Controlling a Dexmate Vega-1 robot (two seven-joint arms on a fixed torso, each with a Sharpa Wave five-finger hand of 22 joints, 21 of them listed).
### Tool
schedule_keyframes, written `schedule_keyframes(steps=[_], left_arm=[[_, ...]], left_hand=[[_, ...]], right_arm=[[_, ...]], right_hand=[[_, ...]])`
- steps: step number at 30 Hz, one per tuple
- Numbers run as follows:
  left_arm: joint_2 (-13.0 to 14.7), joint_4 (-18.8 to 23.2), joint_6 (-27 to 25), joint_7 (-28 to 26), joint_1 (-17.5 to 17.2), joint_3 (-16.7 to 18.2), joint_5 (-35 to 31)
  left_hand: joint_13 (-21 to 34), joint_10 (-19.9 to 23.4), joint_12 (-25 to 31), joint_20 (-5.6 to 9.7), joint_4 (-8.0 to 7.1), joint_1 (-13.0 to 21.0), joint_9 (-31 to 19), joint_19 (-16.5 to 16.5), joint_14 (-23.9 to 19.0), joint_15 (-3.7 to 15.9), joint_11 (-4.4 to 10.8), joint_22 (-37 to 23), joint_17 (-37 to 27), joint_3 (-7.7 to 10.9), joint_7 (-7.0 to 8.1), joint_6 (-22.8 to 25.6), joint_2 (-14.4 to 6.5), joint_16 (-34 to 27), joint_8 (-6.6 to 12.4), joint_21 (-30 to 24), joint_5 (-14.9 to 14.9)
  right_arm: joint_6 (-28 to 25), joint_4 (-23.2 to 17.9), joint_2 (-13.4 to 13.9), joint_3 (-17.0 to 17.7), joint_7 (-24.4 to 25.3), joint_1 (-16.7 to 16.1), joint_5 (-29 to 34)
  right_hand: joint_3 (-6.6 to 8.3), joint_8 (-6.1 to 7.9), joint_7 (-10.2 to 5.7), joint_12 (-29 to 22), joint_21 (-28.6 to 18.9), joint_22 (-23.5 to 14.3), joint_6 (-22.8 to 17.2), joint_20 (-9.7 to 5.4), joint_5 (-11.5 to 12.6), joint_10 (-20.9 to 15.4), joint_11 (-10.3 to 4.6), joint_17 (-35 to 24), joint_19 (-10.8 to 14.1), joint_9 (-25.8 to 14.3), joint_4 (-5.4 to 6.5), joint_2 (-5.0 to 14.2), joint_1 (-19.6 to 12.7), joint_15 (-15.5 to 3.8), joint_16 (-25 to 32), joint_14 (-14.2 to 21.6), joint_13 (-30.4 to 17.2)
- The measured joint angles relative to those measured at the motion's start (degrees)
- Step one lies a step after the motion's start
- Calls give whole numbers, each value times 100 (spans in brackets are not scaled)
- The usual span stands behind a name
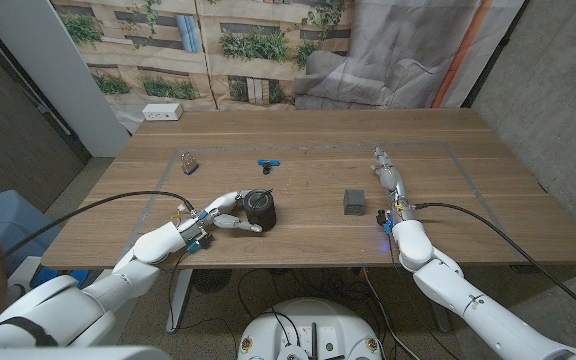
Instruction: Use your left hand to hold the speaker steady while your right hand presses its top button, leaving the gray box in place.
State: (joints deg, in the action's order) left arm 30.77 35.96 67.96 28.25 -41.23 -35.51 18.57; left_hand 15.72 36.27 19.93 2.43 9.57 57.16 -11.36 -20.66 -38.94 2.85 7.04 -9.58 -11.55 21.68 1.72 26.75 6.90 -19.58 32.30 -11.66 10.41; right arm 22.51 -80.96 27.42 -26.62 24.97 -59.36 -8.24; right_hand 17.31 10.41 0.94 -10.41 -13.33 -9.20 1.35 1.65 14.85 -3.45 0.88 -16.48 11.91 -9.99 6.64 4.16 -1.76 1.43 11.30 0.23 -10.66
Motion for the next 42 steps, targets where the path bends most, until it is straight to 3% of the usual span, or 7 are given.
schedule_keyframes(steps=[5,13,16,17,26,39,42], left_arm=[[67,372,-205,-171,-175,77,6],[273,1082,-634,-429,-464,180,-27],[379,1404,-634,-429,-574,216,-27],[454,1606,-984,-579,-621,246,-92],[838,2623,-1670,-803,-840,417,-166],[1197,3632,-2555,-849,-1043,595,81],[1264,3885,-2814,-847,-1087,646,212]], left_hand=[[59,110,43,20,1,-1,6,-344,-88,-88,-110,-10,-1,-49,-31,31,-1,-101,20,-86,1],[100,242,108,20,1,-1,6,-523,-191,-190,-241,-20,-1,-96,-142,142,-1,-231,31,-85,0],[127,242,109,21,1,-1,5,-524,-192,-190,-241,-20,-2,-96,-143,143,-1,-231,32,-85,0],[127,242,109,21,1,-1,4,-524,-192,-190,-241,-20,-2,-97,-143,143,-1,-231,33,-85,0],[145,240,109,21,-6,-1,3,-524,-210,-172,-240,-19,-2,-135,-143,143,-1,-186,41,-62,19],[174,274,102,21,-7,-1,33,-524,-212,-171,-274,-19,-4,-136,-143,143,-1,-165,43,-62,19],[174,314,101,21,-10,-1,36,-524,-273,-171,-314,-18,-7,-139,-204,204,-1,-154,43,-62,19]], right_arm=[[21,2,15,18,-31,-17,-39],[36,-15,34,52,-98,-45,-138],[36,-48,48,65,-119,-58,-164],[35,-70,58,72,-132,-62,-174],[-81,-309,174,133,-180,-112,-198],[-412,-771,349,200,-262,-199,-234],[-535,-916,399,222,-271,-234,-249]], right_hand=[[0,0,0,0,0,0,0,0,0,28,-28,0,0,0,0,0,0,0,0,0,0],[25,0,0,0,24,0,0,0,0,28,-28,27,0,13,-25,0,0,0,0,0,0],[25,0,0,0,24,0,0,0,0,28,-28,27,0,13,-25,0,0,0,0,0,0],[25,0,0,0,24,0,0,0,0,28,-28,26,0,13,-25,0,0,0,0,0,0],[25,0,0,0,65,0,0,-33,0,28,-28,26,32,13,-25,0,0,0,-1,0,-1],[24,0,0,-41,65,0,0,-33,0,27,-27,55,32,12,-24,0,0,0,-1,0,-1],[24,0,0,-41,65,0,0,-33,0,27,-27,54,31,12,-24,0,0,0,-1,0,-1]])
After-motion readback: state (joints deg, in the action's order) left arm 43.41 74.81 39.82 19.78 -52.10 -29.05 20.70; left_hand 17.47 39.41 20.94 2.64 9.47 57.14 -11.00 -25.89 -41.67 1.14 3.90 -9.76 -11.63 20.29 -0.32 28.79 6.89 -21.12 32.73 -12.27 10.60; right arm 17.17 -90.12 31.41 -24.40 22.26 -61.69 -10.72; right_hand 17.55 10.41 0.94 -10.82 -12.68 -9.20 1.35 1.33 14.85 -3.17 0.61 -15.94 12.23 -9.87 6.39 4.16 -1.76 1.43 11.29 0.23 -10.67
